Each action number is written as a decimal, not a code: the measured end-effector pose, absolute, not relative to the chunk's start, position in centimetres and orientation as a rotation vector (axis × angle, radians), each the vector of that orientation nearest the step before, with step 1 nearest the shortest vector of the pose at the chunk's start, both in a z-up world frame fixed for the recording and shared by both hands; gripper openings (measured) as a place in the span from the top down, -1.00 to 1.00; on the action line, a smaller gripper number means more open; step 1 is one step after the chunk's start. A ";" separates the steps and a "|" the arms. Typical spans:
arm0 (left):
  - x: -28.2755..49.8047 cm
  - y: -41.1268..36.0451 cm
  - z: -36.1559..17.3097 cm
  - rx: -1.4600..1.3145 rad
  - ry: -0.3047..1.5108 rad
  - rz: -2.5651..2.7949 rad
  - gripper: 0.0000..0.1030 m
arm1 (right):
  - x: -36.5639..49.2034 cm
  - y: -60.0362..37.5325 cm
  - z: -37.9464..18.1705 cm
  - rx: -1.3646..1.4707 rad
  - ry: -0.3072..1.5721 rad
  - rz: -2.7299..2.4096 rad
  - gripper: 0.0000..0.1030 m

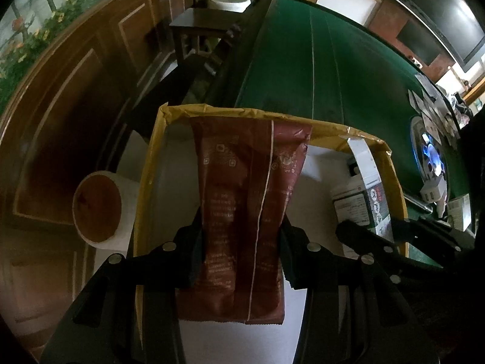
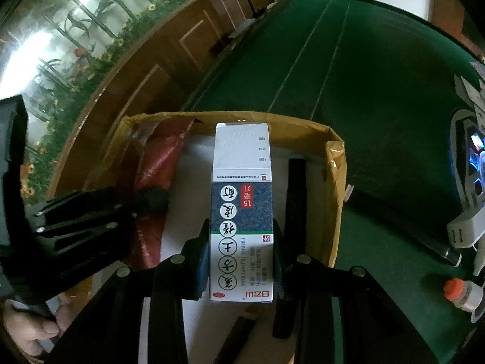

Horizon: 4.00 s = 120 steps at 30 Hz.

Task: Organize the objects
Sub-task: 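Lower the box and bag into the tray and open both grippers, then move both grippers back toward the remaining items on the table, then grasp the pink zippered pouch with the right gripper while the left gripper grasps the orange-capped white bottle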

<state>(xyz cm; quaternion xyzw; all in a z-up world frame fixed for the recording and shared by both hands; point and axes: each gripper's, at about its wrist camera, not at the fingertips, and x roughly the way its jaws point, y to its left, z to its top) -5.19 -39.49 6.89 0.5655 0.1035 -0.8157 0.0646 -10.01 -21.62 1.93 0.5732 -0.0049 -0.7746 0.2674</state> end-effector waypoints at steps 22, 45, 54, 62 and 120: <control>-5.9 -38.3 7.1 1.663 0.277 -2.476 -0.13 | -7.7 -20.8 5.1 1.447 0.037 -2.173 -0.08; -2.1 -32.4 13.4 1.566 0.428 -2.651 -0.57 | -0.8 -5.2 9.3 1.354 -0.113 -2.392 -0.57; -3.7 -22.6 14.4 1.693 0.340 -2.775 -0.57 | 2.3 3.8 8.2 1.402 -0.270 -2.483 -0.59; -4.9 -16.3 12.2 1.857 0.256 -2.771 -0.57 | 4.2 9.9 5.5 1.508 -0.424 -2.519 -0.60; -3.4 -7.5 4.2 2.187 -0.058 -2.802 0.24 | -1.5 19.2 2.8 1.628 -1.214 -2.363 0.37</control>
